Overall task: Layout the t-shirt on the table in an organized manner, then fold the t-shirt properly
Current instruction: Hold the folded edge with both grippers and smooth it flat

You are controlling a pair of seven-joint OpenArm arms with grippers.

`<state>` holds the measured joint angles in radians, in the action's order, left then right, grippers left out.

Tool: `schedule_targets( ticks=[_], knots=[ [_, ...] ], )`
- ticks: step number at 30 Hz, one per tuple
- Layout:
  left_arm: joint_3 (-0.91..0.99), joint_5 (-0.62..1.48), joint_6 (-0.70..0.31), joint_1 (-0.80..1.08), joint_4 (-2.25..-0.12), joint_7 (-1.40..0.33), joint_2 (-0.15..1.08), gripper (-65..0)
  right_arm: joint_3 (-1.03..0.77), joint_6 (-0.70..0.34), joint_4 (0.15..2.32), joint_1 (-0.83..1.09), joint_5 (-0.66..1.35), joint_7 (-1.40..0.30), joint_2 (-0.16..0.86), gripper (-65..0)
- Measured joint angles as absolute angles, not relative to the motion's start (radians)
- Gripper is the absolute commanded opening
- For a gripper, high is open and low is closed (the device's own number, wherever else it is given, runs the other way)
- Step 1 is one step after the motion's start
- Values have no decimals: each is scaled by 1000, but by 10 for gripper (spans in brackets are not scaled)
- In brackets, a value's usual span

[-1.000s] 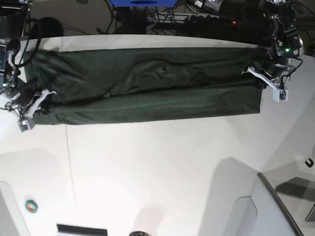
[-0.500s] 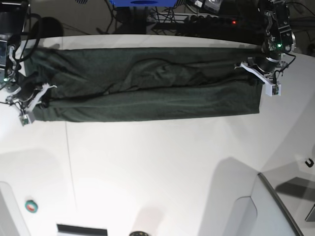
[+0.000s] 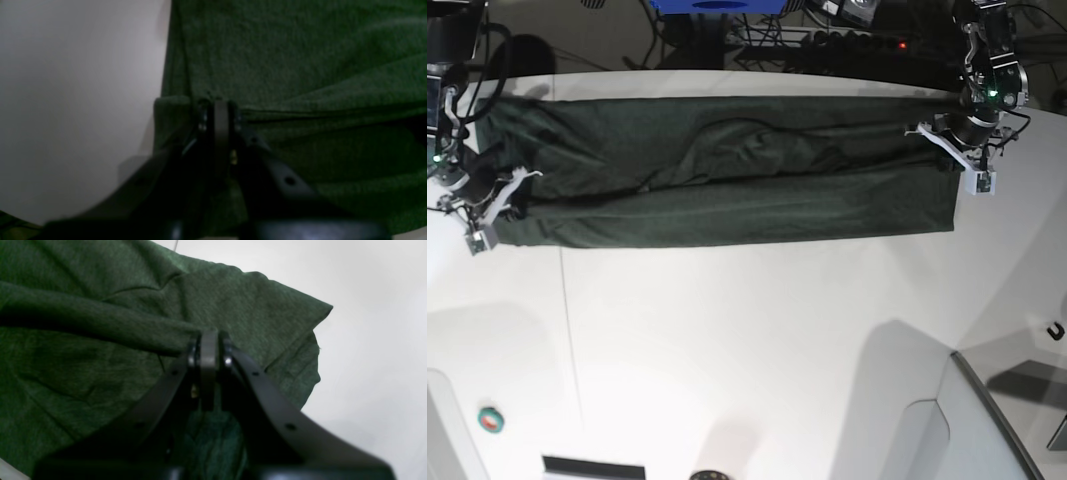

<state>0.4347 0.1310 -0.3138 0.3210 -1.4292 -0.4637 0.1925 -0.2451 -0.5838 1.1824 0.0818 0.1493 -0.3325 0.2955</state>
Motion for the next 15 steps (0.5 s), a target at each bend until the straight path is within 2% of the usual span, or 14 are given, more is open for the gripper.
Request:
schedule_targets(
  ticks=[5,9,11,13,15],
  knots=[
    [438,120,-314,321,-1429,-464,192,-650,-245,-584,1182,85,149,-333,295,-462],
    [438,113,-313,332,-1464,-475,195,-295,-245,-584,1188,86,149,-399,295,-378],
    [440,116,-314,345,-1497,-470,199,-166,-253,-584,1213,90,144,-446,290,-374],
    [446,113,-314,353,-1528,-469,199,-114,-284,-584,1266,95,145,-457,278,-374],
    [487,113,-317,355,-1560,-475,188,-127,-329,-584,1322,96,148,-473,256,-372]
  ],
)
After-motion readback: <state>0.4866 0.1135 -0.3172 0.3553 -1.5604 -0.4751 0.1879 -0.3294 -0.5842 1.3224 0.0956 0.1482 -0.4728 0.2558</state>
